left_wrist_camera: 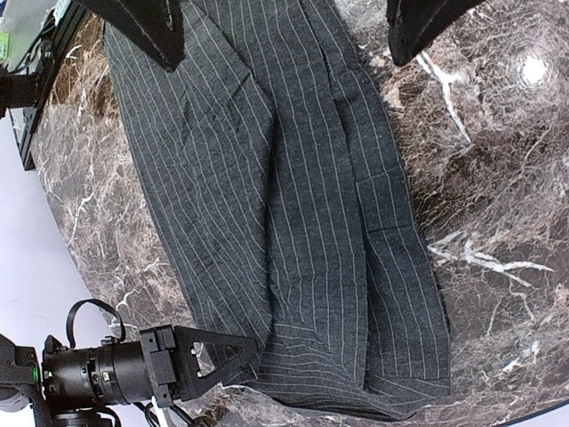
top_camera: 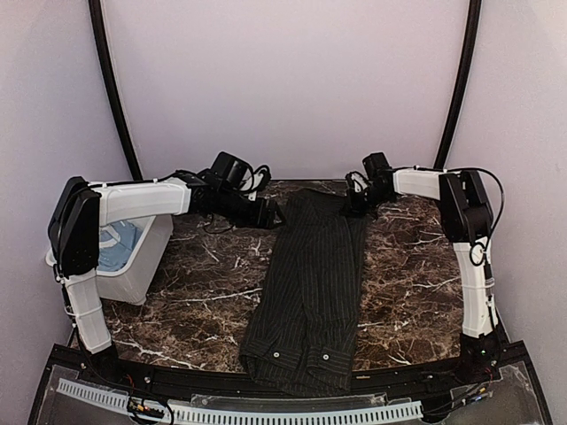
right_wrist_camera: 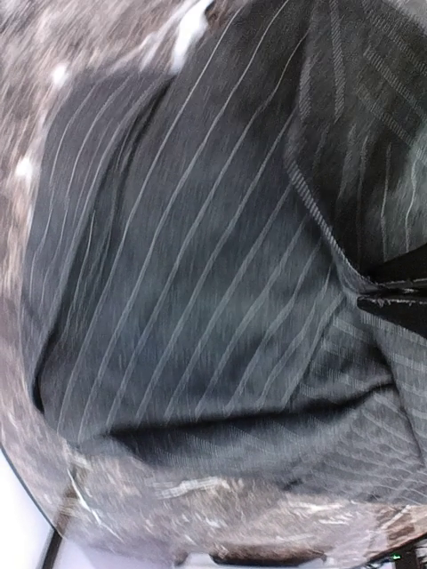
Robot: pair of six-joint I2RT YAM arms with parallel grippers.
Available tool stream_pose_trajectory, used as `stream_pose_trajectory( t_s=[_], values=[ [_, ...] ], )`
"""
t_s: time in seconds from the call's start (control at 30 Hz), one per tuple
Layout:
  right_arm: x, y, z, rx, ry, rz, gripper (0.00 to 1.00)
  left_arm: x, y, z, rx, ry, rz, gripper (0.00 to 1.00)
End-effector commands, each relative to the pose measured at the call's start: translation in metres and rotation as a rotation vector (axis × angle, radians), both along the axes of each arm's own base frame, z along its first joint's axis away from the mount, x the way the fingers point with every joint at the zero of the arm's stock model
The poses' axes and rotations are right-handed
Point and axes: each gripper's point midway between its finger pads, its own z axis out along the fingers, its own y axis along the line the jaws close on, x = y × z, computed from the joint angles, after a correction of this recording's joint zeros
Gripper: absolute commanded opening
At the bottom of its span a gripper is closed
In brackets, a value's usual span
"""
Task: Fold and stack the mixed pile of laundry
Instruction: Rotate the rectangle-folded shirt at the center of the board.
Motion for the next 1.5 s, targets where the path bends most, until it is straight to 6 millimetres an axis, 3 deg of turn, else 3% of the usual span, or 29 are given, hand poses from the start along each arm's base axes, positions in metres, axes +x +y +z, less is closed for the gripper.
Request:
stream_pose_trajectory(
  t_s=[0.0, 0.13, 0.3, 0.47, 0.57, 0.63, 0.67, 0.77, 0.9, 0.93, 0.97, 1.0, 1.03, 1.07, 1.1, 1.13, 1.23, 1.4, 1.47],
  values=[
    [0.003, -0.032, -0.012, -0.121, 0.000, -0.079, 0.11, -0.013, 0.006, -0.022, 0.053, 0.038, -0.028, 0.79],
    [0.012, -0.029, -0.019, -0.132, -0.001, -0.062, 0.13, -0.026, 0.014, -0.037, 0.079, 0.059, -0.026, 0.82],
    [0.037, -0.015, -0.026, -0.097, -0.013, -0.046, 0.12, -0.036, 0.028, -0.046, 0.086, 0.068, 0.009, 0.85],
    [0.054, -0.005, -0.029, -0.086, -0.022, -0.039, 0.12, -0.037, 0.033, -0.052, 0.091, 0.083, 0.032, 0.86],
    [0.060, -0.004, -0.021, -0.086, -0.043, -0.035, 0.13, -0.033, 0.027, -0.049, 0.068, 0.080, 0.018, 0.84],
    [0.059, -0.004, -0.003, -0.081, -0.066, -0.025, 0.17, -0.029, 0.020, -0.046, 0.050, 0.075, 0.006, 0.82],
    [0.056, -0.003, 0.008, -0.071, -0.078, -0.016, 0.25, -0.023, 0.017, -0.044, 0.047, 0.067, 0.009, 0.81],
    [0.043, -0.002, 0.057, -0.022, -0.155, 0.002, 0.42, -0.009, 0.012, -0.039, 0.041, 0.049, 0.019, 0.78],
    [0.024, -0.009, 0.118, 0.007, -0.261, -0.007, 0.54, 0.020, 0.009, -0.046, 0.022, 0.065, 0.070, 0.72],
    [0.020, -0.011, 0.122, 0.007, -0.263, -0.007, 0.54, 0.029, 0.006, -0.039, 0.006, 0.052, 0.078, 0.70],
    [0.016, -0.015, 0.124, -0.001, -0.263, -0.014, 0.54, 0.037, 0.009, -0.048, 0.018, 0.058, 0.097, 0.70],
    [0.013, -0.018, 0.120, -0.015, -0.251, -0.021, 0.54, 0.048, 0.008, -0.040, 0.011, 0.038, 0.107, 0.69],
    [0.009, -0.022, 0.111, -0.031, -0.231, -0.027, 0.54, 0.057, 0.012, -0.051, 0.028, 0.045, 0.125, 0.68],
    [0.006, -0.025, 0.105, -0.045, -0.220, -0.033, 0.54, 0.068, 0.009, -0.041, 0.015, 0.018, 0.132, 0.68],
    [0.003, -0.029, 0.096, -0.057, -0.205, -0.039, 0.53, 0.077, 0.013, -0.053, 0.029, 0.027, 0.148, 0.67],
    [0.000, -0.031, 0.087, -0.066, -0.191, -0.046, 0.53, 0.089, 0.010, -0.044, 0.018, -0.001, 0.152, 0.65],
    [-0.004, -0.038, 0.060, -0.100, -0.142, -0.074, 0.52, 0.119, 0.010, -0.051, 0.051, -0.021, 0.171, 0.65],
    [-0.007, -0.050, 0.023, -0.146, -0.065, -0.113, 0.50, 0.143, 0.003, -0.068, 0.071, -0.009, 0.172, 0.64],
    [-0.008, -0.053, 0.009, -0.162, -0.040, -0.119, 0.49, 0.147, -0.001, -0.088, 0.078, 0.020, 0.166, 0.63]
  ],
)
